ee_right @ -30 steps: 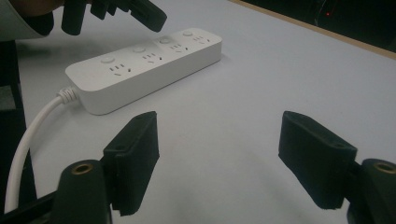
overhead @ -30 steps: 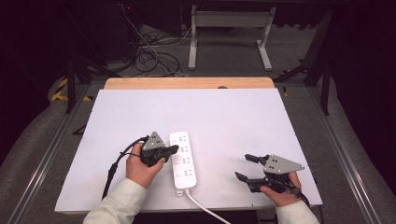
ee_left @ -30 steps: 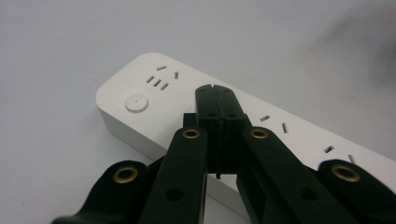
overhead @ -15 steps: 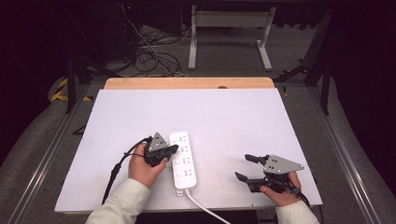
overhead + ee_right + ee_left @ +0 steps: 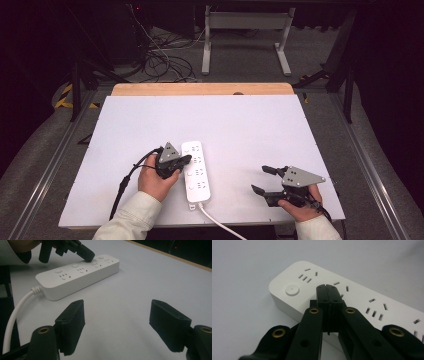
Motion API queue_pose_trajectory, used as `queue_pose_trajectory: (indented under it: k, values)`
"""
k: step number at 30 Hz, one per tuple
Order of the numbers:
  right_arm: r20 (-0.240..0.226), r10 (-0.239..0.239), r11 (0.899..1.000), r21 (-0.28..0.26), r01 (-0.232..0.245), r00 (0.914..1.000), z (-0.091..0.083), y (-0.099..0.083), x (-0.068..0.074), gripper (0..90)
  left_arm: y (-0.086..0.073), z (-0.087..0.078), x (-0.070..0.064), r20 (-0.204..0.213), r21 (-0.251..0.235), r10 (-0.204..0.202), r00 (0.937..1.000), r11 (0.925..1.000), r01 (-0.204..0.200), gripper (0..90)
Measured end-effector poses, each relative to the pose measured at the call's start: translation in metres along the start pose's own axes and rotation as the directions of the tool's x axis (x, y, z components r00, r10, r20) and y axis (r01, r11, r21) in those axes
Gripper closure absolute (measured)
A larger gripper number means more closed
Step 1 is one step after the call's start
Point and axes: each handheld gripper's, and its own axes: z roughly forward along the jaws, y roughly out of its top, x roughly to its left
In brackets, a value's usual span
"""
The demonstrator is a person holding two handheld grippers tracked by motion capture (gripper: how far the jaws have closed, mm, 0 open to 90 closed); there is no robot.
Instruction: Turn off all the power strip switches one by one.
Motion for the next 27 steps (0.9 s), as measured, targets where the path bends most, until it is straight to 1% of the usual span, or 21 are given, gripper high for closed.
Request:
queue_pose_trajectory:
  k: [4, 8, 9, 10, 12, 13, 14, 16, 18, 22, 23, 24, 25, 26, 27]
  values:
    - [-0.001, 0.000, 1.000, -0.001, 0.000, 1.0000, -0.0001, -0.0001, -0.0004, 29.0, 0.0003, -0.0001, -0.0009, -0.009, 0.004, 0.006, 0.9999, 1.0000, -0.006, 90.0]
    - [-0.001, 0.000, 1.000, -0.001, 0.000, 1.0000, 0.0000, 0.0000, 0.0001, 29.0, 0.0004, -0.0001, -0.0020, -0.011, 0.007, -0.009, 0.9999, 0.9999, 0.009, 90.0]
    - [-0.002, 0.000, 1.000, -0.002, 0.000, 1.0000, 0.0001, 0.0000, 0.0002, 29.0, 0.0002, -0.0001, -0.0022, -0.014, 0.006, -0.006, 0.9999, 1.0000, 0.006, 90.0]
    - [-0.002, -0.001, 1.000, -0.003, 0.001, 1.0000, 0.0001, 0.0000, 0.0001, 29.0, 0.0002, -0.0006, -0.0021, -0.025, 0.009, 0.010, 0.9996, 0.9999, -0.010, 90.0]
    - [-0.002, 0.000, 1.000, -0.004, 0.000, 1.0000, 0.0001, 0.0001, 0.0004, 29.0, 0.0002, -0.0005, -0.0027, -0.024, 0.010, 0.013, 0.9996, 0.9999, -0.012, 90.0]
    - [-0.002, -0.001, 1.000, -0.004, 0.001, 1.0000, 0.0002, 0.0001, 0.0005, 29.0, 0.0006, -0.0003, -0.0035, -0.030, 0.012, 0.019, 0.9994, 0.9998, -0.019, 90.0]
    - [-0.002, -0.001, 1.000, -0.004, 0.001, 1.0000, 0.0003, 0.0002, 0.0005, 29.0, 0.0010, 0.0000, -0.0041, -0.026, 0.015, 0.016, 0.9995, 0.9998, -0.015, 90.0]
    - [-0.001, -0.003, 1.000, -0.002, 0.003, 1.0000, 0.0003, 0.0002, 0.0006, 28.9, 0.0008, -0.0003, -0.0037, -0.031, 0.014, 0.017, 0.9994, 0.9998, -0.017, 90.0]
    - [0.000, -0.004, 1.000, 0.000, 0.004, 1.0000, 0.0003, 0.0002, 0.0007, 28.9, 0.0018, -0.0002, -0.0031, -0.023, 0.021, 0.006, 0.9997, 0.9998, -0.005, 90.0]
    - [-0.003, 0.000, 1.000, -0.001, 0.000, 1.0000, 0.0006, -0.0001, 0.0006, 28.9, 0.0031, 0.0001, -0.0043, -0.033, 0.034, 0.019, 0.9993, 0.9992, -0.018, 90.0]
    - [-0.002, -0.001, 1.000, 0.000, 0.001, 1.0000, 0.0006, 0.0000, 0.0007, 28.9, 0.0030, 0.0002, -0.0045, -0.036, 0.031, 0.008, 0.9993, 0.9995, -0.007, 90.0]
    - [0.000, -0.003, 1.000, 0.002, 0.003, 1.0000, 0.0006, 0.0001, 0.0007, 28.9, 0.0026, 0.0007, -0.0049, -0.034, 0.038, -0.002, 0.9994, 0.9993, 0.003, 90.0]
    - [0.000, -0.002, 1.000, 0.002, 0.002, 1.0000, 0.0007, 0.0001, 0.0008, 28.9, 0.0035, 0.0008, -0.0055, -0.037, 0.042, -0.002, 0.9993, 0.9991, 0.003, 90.0]
    - [0.000, -0.002, 1.000, 0.003, 0.002, 1.0000, 0.0008, 0.0001, 0.0009, 28.8, 0.0041, 0.0007, -0.0059, -0.040, 0.047, 0.015, 0.9991, 0.9988, -0.013, 90.0]
    - [-0.002, -0.001, 1.000, 0.000, 0.001, 1.0000, 0.0011, -0.0001, 0.0009, 28.8, 0.0035, 0.0004, -0.0063, -0.049, 0.043, 0.017, 0.9986, 0.9990, -0.015, 90.0]
